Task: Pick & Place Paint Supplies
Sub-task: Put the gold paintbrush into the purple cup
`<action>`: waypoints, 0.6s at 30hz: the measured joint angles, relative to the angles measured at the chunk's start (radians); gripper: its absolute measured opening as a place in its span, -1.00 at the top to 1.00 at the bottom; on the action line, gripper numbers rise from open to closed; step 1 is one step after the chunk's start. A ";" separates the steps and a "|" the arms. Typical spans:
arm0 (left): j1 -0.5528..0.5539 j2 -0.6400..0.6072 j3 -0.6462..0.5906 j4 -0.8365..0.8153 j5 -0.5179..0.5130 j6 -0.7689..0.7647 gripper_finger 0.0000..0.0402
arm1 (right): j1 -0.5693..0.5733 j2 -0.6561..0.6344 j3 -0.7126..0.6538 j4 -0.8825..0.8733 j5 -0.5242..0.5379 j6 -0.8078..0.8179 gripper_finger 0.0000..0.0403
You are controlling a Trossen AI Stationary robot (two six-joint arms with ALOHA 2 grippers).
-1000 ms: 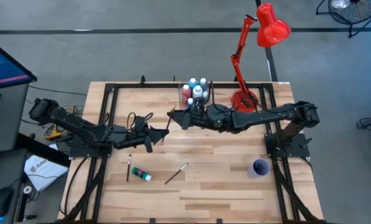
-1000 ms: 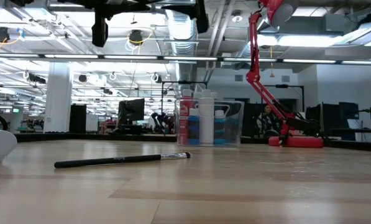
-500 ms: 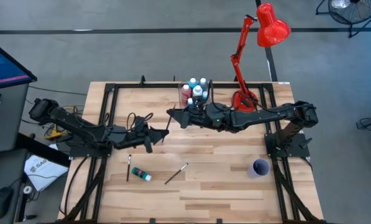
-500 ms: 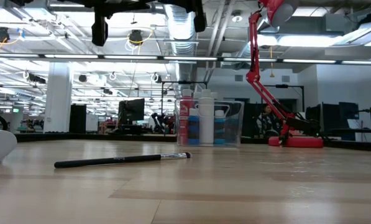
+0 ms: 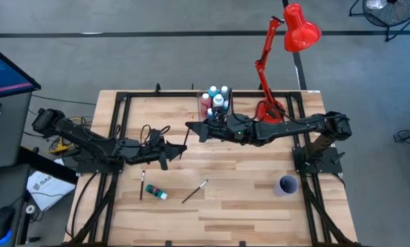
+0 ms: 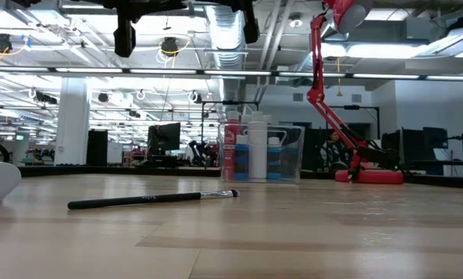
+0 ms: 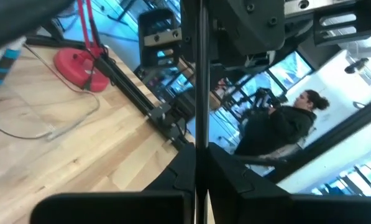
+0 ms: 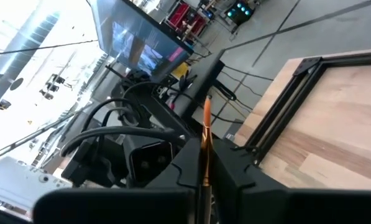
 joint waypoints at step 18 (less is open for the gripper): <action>0.015 -0.070 -0.002 -0.007 0.108 0.002 0.16 | 0.021 -0.103 0.000 -0.157 -0.001 -0.089 0.97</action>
